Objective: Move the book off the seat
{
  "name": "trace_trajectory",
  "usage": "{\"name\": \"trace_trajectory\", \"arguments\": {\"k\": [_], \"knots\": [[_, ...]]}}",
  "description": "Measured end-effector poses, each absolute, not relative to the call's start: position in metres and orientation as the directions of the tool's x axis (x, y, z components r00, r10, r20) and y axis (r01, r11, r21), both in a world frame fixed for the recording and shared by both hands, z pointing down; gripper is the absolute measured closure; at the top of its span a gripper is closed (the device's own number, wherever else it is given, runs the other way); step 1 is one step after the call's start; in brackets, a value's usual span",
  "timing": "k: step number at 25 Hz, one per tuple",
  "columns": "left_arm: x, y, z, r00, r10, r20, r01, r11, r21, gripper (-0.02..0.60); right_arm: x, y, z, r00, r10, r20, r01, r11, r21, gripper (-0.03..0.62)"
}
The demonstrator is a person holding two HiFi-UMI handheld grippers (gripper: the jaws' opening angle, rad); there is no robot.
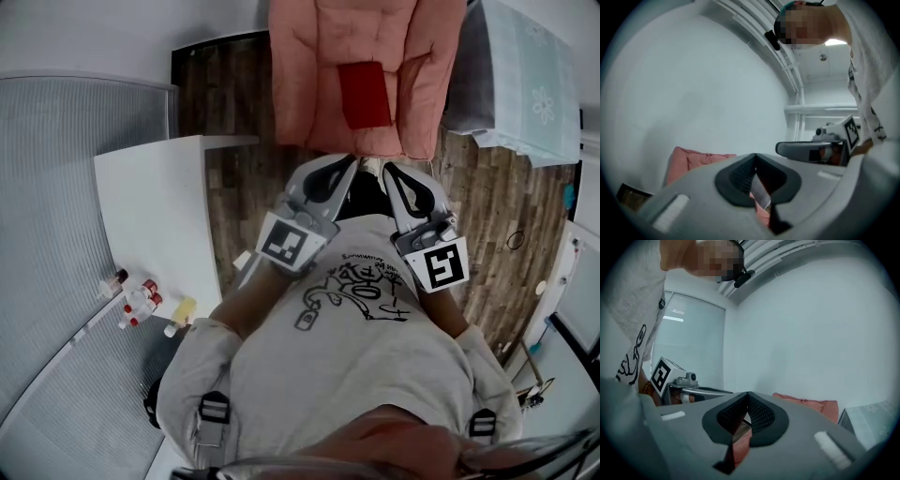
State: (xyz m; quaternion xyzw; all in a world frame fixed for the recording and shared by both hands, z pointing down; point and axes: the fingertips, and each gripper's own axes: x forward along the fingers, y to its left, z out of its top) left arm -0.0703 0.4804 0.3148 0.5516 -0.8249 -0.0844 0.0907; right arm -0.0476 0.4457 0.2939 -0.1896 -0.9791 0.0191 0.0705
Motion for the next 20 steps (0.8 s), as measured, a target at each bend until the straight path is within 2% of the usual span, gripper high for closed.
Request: {"name": "trace_trajectory", "arguments": {"k": [20], "knots": [[-0.119, 0.361, 0.338, -0.428, -0.894, 0.128, -0.864, 0.447, 0.233, 0.580, -0.101, 0.318, 0.318, -0.884, 0.447, 0.140, 0.434, 0.894, -0.112, 0.589]]}}
